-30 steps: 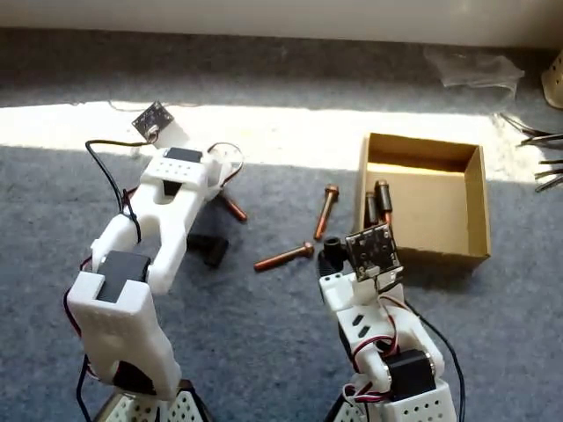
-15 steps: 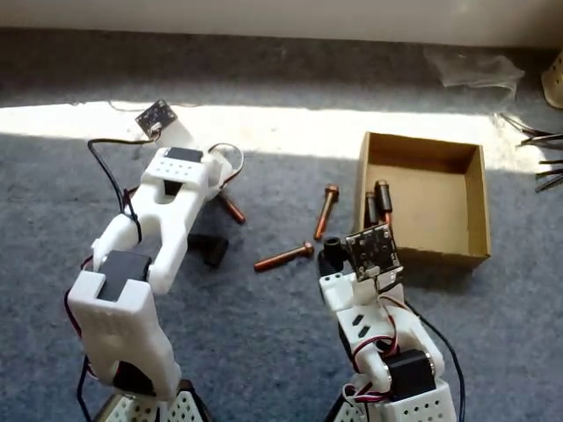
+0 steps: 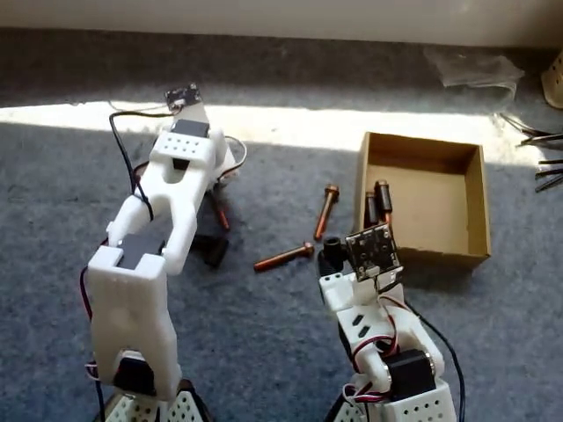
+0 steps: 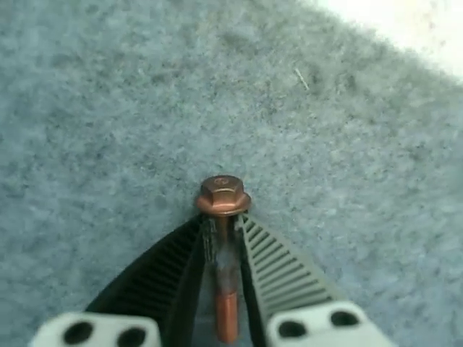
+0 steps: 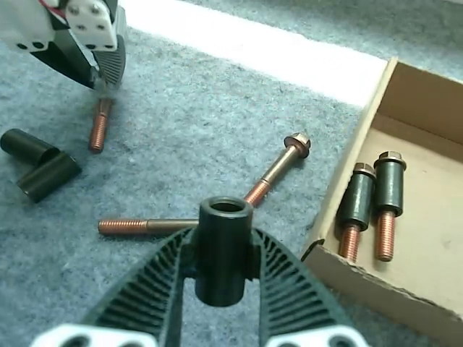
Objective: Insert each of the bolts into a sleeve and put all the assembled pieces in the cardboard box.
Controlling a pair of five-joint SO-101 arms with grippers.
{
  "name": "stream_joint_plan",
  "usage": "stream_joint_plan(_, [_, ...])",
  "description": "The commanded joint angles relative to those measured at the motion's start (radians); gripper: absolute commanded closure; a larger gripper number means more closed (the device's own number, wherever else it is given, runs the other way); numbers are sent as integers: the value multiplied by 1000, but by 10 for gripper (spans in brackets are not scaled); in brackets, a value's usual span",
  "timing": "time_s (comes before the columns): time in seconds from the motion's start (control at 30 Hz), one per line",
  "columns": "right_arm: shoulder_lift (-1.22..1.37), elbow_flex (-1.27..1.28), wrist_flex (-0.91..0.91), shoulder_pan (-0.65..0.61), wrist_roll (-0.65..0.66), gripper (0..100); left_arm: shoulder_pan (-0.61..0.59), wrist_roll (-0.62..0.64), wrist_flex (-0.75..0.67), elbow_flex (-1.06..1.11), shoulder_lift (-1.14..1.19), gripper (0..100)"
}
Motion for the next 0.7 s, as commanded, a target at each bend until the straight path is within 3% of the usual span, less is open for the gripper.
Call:
stream_joint_plan(0.0, [-10,-12,-31,4,-6,994,19,-160,17,-93,54,994])
stream_joint_plan(0.37, [-10,-12,-31,4,-6,994,19,-586,25,-237,179,994])
stream_joint_plan(0.67, [-10,-12,-33,4,-5,994,25,-720,68,-240,182,994])
